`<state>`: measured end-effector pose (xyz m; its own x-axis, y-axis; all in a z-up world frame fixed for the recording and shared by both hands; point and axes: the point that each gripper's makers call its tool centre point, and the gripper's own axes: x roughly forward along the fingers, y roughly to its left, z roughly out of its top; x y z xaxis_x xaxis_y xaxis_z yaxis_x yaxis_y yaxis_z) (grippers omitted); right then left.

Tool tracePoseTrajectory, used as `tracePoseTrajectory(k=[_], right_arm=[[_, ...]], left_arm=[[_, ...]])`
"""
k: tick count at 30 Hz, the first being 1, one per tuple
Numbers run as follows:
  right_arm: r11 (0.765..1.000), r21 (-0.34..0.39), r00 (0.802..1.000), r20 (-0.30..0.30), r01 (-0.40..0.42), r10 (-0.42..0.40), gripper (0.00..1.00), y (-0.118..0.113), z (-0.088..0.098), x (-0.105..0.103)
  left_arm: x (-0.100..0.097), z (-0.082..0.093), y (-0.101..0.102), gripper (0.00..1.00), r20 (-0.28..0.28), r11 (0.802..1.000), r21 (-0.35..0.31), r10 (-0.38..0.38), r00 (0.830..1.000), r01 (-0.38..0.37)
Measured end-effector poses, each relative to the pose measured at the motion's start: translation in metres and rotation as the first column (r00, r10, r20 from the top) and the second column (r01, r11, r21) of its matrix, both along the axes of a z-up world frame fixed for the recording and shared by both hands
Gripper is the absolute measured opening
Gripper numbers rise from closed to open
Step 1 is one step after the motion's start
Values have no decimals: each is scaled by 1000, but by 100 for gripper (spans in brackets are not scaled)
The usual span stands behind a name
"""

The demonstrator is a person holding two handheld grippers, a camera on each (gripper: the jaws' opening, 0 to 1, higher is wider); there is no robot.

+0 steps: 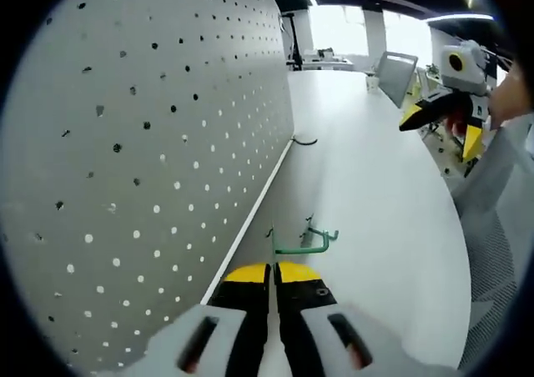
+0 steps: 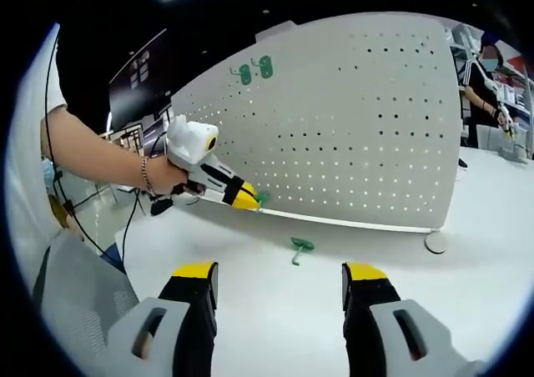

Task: Insert the hook assembly into the mounting plate slot until the hook locks in place.

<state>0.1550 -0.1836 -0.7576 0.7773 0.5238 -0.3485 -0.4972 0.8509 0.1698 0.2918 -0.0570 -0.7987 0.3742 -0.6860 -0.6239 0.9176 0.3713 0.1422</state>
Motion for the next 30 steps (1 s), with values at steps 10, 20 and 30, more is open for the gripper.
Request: tracePoseTrajectory(k=[10,20,30], right_arm=[[999,48,999,43,10,-12,58,1,16,5],[999,48,998,67,7,-10,58,4,24,6],[997,80,996,90,-1,-6,58,9,33,7]], left_arm=[[-7,20,-2,2,26,997,-79,21,999,-19],[-20,38,-2,2,25,982,-183,58,998,-52],[-31,59,6,2,50,951,-290,128,991,-108]])
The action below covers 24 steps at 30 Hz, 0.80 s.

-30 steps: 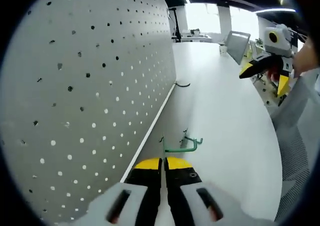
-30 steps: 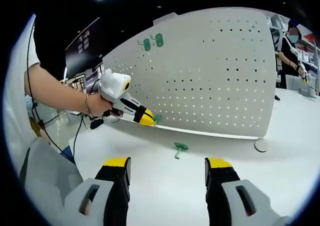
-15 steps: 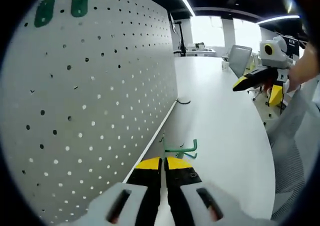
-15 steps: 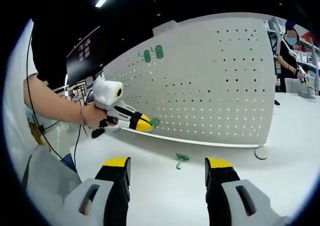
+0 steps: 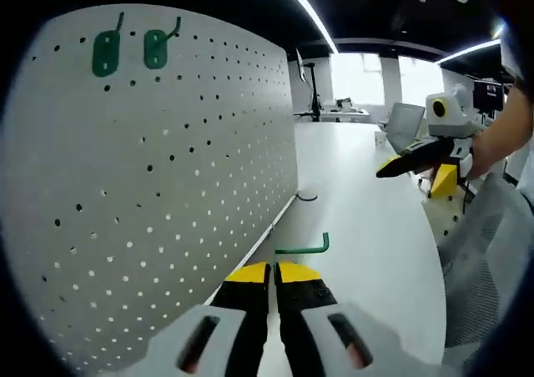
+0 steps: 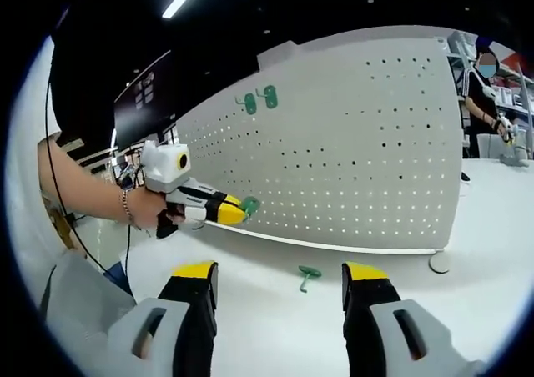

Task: Insert the hook assembly into the mounting plate slot until the hook locks in place.

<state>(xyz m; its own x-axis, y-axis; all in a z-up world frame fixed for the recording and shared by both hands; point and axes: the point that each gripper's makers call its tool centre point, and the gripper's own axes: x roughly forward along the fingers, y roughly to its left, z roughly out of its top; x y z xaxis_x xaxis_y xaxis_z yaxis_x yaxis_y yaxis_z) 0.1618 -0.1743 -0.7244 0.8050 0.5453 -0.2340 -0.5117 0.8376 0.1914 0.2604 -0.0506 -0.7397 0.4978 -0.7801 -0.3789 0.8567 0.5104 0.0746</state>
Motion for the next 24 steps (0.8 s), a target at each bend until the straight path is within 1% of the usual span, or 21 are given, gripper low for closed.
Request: tracePoseTrajectory(k=[2,4,6,7,9,11,14,17,19,22,24], right_arm=[[1000,10,1000,10,-2,2,58,0,3,1],[1000,27,1000,21,-3,3,58,1,6,1],[1000,30,1000,25,-5,4,59,2,9,0],[999,33,1000,29,-7,6,59,3,10,0],[999,35,999,35,-10,9,58,4,12,0],[999,45,999,38,-12,10,58,5,14,0],[999,51,999,46,-14,11,58,7,18,0],[998,56,999,51,-20,17,58,9,20,-1],[998,59,998,54,-22,18,58,10,21,-1],[998,65,998,60,-22,18,58,11,24,-1],[998,66,998,63,-23,19,58,12,25,-1]], left_arm=[[0,5,2,2,12,1000,-21,18,1000,-18],[-2,11,3,2,12,998,-57,35,999,-35],[-3,16,5,2,25,996,-69,52,998,-50],[-4,20,6,2,27,994,-93,63,998,-60],[-5,23,8,2,18,991,-115,74,997,-72],[-7,27,9,2,22,988,-131,81,996,-78],[-9,34,15,2,15,978,-175,121,993,-116],[-14,33,18,2,13,975,-179,135,991,-131],[-14,34,23,2,-1,966,-205,161,987,-158],[-18,40,25,2,7,960,-226,171,985,-165],[-21,48,26,2,25,954,-252,171,985,-160]])
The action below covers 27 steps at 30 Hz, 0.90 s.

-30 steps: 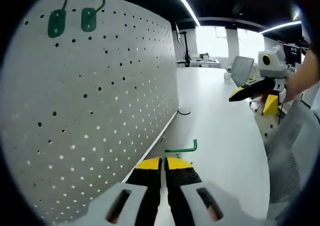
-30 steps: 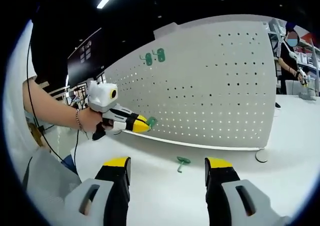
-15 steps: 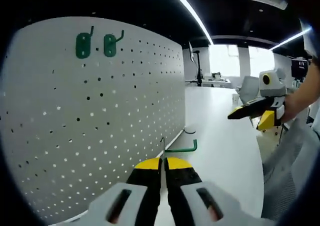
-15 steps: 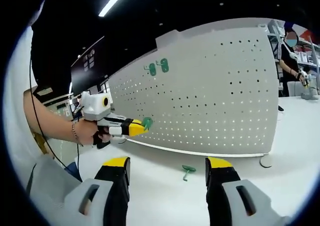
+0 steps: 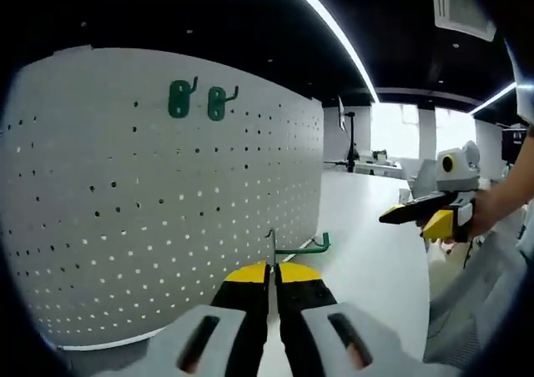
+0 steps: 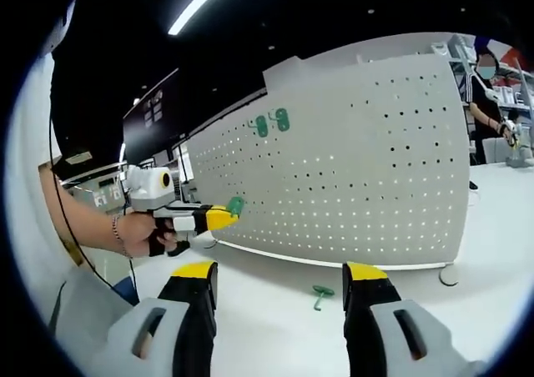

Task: Insert the hook assembly into the mounting plate slot until the hook locks in place.

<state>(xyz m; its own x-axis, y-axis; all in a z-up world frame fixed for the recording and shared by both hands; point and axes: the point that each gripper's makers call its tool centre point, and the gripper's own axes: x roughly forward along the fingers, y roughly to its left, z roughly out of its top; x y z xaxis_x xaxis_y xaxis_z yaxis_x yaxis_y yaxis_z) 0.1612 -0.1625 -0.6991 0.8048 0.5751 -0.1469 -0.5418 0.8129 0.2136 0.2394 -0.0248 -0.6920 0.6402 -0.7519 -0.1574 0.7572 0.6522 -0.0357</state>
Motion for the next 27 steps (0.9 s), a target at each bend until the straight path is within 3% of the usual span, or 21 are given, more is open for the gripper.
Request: tracePoseTrajectory(k=[7,11,19,21,24,27], right_arm=[[1000,2,1000,11,-1,1,58,1,4,1],[1000,4,1000,17,-7,7,58,4,6,0],[1000,1,1000,17,-20,20,56,8,7,-1],[999,33,999,33,-19,18,56,7,12,-2],[988,154,994,111,-19,2,56,8,36,-2],[988,152,993,113,-30,13,56,10,37,-3]], left_arm=[[-9,22,9,2,11,993,-115,31,999,-30],[-11,28,13,2,17,989,-142,47,999,-44],[-12,21,15,2,-1,989,-137,55,998,-54],[-11,20,15,2,-2,989,-137,55,998,-55],[-11,20,13,2,-5,990,-134,52,999,-52],[-12,20,13,2,-4,990,-132,52,999,-52]])
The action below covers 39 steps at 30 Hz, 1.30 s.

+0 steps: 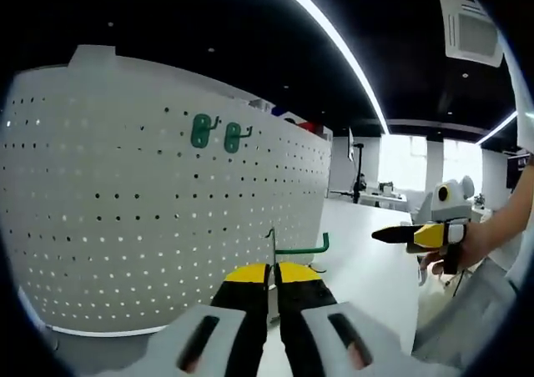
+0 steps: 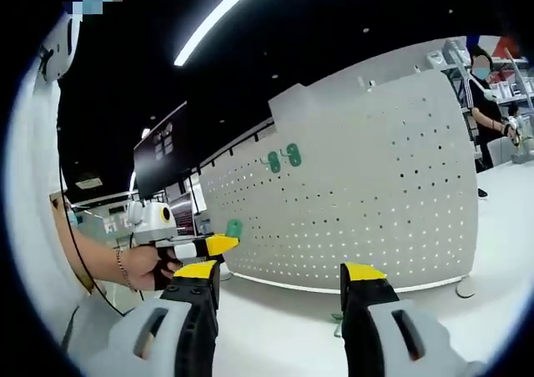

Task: Insert the hook assembly into the mounting plate slot until the hook locks in place.

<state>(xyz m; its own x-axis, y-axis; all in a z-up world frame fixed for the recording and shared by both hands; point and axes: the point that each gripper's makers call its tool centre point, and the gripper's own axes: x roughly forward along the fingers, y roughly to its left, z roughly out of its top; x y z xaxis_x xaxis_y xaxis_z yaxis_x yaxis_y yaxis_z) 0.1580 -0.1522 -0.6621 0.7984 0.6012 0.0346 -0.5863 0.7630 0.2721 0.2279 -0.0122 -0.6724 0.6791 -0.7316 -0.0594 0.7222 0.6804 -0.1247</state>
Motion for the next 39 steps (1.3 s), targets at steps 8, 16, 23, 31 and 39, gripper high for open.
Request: tracePoseTrajectory(k=[8,16,23,31,39], right_arm=[[999,13,999,-10,-49,49,54,16,2,2],[994,27,995,-13,-101,102,50,37,6,8],[991,37,992,-11,-129,129,50,53,9,14],[988,52,989,-11,-146,147,50,65,10,17],[985,52,986,-3,-165,166,49,80,14,22]], left_arm=[[-1,0,-2,2,0,1000,5,-2,1000,2],[-5,-1,-5,2,-5,1000,4,-5,1000,5],[-7,1,-6,2,-10,1000,-11,1,1000,-1],[-11,1,-10,2,-7,1000,-4,-5,1000,4],[-18,0,-18,2,-12,1000,-9,-21,1000,21]])
